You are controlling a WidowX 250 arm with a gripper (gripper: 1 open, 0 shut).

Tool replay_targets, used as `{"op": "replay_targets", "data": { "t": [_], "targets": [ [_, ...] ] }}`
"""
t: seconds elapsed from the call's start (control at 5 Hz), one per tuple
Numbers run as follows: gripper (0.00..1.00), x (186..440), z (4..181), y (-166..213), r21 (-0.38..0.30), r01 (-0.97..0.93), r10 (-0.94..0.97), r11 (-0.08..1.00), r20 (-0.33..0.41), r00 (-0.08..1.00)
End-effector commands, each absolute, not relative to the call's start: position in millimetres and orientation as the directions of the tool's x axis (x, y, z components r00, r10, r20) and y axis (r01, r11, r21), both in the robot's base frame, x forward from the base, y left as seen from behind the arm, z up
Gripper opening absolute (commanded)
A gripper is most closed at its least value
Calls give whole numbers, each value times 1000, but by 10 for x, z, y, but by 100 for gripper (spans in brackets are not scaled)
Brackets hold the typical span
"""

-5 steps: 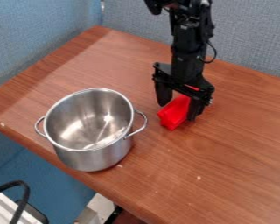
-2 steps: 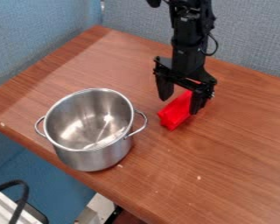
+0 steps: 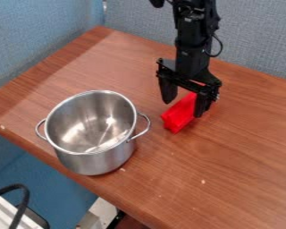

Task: Move the red object from the metal pot to the table

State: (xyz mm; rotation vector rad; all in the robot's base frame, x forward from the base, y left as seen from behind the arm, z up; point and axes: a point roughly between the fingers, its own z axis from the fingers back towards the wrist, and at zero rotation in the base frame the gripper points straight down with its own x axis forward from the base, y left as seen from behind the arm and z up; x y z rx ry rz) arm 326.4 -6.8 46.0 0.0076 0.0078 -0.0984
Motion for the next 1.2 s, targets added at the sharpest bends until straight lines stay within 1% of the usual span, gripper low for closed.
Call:
{"op": "replay_targets", "data": {
  "t": [0.0,0.6,1.0],
  "targets": [
    [100,3386,755,-11,8,69,-69,998,87,994],
    [100,3379,811,-20,-5,48,-47,999,102,994],
    [100,3385,786,-22,-11,39,-37,999,113,993]
  ]
}}
